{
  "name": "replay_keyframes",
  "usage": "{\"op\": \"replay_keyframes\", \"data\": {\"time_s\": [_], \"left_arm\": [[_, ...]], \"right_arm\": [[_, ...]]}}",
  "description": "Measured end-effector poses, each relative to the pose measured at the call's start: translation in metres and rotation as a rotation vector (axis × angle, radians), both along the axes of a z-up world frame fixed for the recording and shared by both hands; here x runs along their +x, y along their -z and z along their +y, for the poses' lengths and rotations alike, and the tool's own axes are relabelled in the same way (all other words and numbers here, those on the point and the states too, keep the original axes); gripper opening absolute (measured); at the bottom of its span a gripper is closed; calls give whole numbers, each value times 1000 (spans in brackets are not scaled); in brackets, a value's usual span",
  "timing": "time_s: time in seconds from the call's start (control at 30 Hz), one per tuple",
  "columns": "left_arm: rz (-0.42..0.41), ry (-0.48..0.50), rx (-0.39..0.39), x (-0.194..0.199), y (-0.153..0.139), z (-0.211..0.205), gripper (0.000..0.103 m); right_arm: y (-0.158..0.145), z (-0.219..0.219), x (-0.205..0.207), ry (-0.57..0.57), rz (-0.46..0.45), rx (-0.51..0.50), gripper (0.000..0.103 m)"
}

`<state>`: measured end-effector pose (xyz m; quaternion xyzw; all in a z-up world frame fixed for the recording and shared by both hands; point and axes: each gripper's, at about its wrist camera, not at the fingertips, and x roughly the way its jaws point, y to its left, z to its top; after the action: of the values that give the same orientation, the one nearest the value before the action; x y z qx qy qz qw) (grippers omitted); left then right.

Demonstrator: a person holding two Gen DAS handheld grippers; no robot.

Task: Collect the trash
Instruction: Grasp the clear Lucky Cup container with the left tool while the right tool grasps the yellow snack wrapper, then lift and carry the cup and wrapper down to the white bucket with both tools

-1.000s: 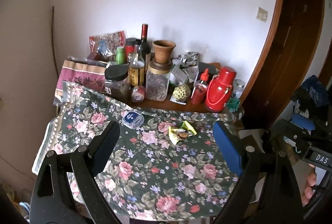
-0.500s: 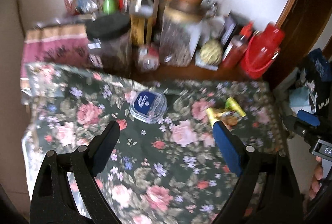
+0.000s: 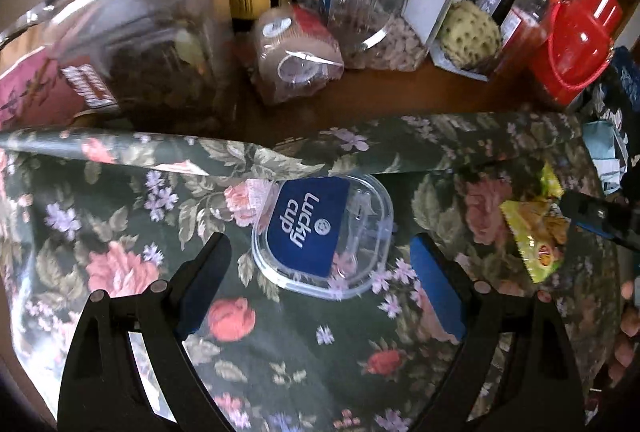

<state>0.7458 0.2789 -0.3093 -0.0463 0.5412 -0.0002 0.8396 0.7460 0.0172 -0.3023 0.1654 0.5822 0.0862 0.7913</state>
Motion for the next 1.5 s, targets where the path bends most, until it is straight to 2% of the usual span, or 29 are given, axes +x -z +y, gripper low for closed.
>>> {"op": "replay_keyframes", "data": {"time_s": [0.1, 0.2, 0.37, 0.43, 0.47, 0.53, 0.6, 0.63, 0.77, 0.9, 1.07, 1.23, 1.5], "left_arm": [[-7, 12, 14, 3, 5, -1, 91], [-13, 21, 21, 9, 10, -1, 91], [-30, 16, 30, 19, 14, -4, 91], [-37, 18, 37, 21, 15, -7, 91], [-41, 18, 51, 22, 16, -9, 91], [-58, 20, 80, 23, 16, -13, 78], [-51, 21, 72, 25, 18, -19, 78], [-51, 16, 58, 22, 17, -21, 77], [-37, -10, 2, 14, 12, -25, 76], [-43, -33, 2, 1, -1, -32, 76], [-88, -57, 11, -18, -34, -36, 75], [-183, -79, 19, -39, -85, -48, 75], [-366, -96, 60, -92, -177, -96, 75]], "right_arm": [[12, 6, 6, 36, 13, -6, 88], [10, 15, 6, 59, -29, -53, 84], [9, 33, 9, 23, -62, -160, 58], [8, 39, 7, -10, -77, -207, 54], [8, 41, 5, -31, -86, -213, 50], [7, 46, 2, -61, -93, -207, 39], [6, 47, -2, -90, -90, -183, 27], [4, 47, -4, -105, -92, -176, 17], [-2, 38, -16, -149, -89, -151, 15], [-15, 16, -28, -154, -94, -111, 14], [-42, -12, -39, -162, -146, -97, 14], [-79, -41, -46, -158, -217, -81, 14], [-138, -72, -73, -176, -383, -59, 14]]}}
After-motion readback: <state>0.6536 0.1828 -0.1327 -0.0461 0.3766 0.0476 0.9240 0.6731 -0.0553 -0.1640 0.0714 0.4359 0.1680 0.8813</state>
